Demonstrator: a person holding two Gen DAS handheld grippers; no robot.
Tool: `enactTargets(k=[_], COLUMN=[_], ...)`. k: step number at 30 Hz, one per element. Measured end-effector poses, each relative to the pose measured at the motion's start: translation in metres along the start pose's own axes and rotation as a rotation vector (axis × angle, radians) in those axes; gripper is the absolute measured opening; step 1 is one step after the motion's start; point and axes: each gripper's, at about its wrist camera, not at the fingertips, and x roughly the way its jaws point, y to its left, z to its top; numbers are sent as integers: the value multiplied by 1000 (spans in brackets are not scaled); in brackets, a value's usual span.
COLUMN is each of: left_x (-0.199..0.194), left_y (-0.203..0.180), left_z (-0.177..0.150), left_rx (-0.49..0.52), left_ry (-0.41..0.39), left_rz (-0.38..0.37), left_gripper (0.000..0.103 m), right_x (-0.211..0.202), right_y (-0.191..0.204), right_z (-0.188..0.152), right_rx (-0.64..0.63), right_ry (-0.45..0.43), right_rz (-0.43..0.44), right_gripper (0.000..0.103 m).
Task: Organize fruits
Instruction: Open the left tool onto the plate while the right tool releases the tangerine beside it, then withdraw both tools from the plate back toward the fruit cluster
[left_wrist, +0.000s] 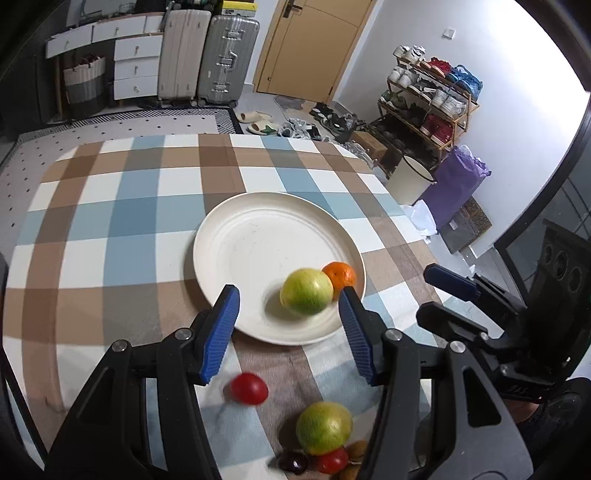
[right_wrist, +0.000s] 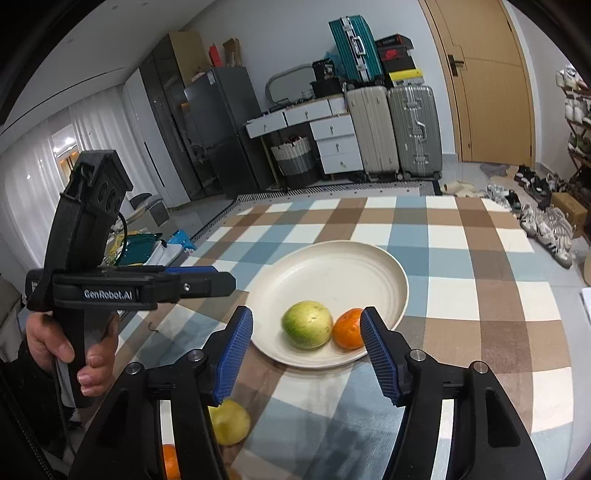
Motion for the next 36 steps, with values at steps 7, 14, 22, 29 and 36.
enactTargets(k=[7, 14, 22, 29, 36], left_x=[-38, -71, -102, -120, -119], left_y=[-21, -37, -44, -44, -45], left_z=[-17, -34, -63, -85, -116], left_rx=[15, 22, 0, -2, 0], left_ry=[-69, -109, -153, -176, -144], left_rz=[84, 121, 137, 158, 150], left_gripper=[75, 84, 102, 102, 102], right_x=[-26, -51, -76, -95, -110], right_y=[22, 39, 55, 68, 76], right_z=[-1, -7, -19, -36, -52], right_rx=[-20, -37, -43, -59, -62], right_ry=[-48, -97, -130, -141, -150], right_rz=[-5, -20, -24, -38, -52], right_gripper=[70, 91, 100, 101, 102])
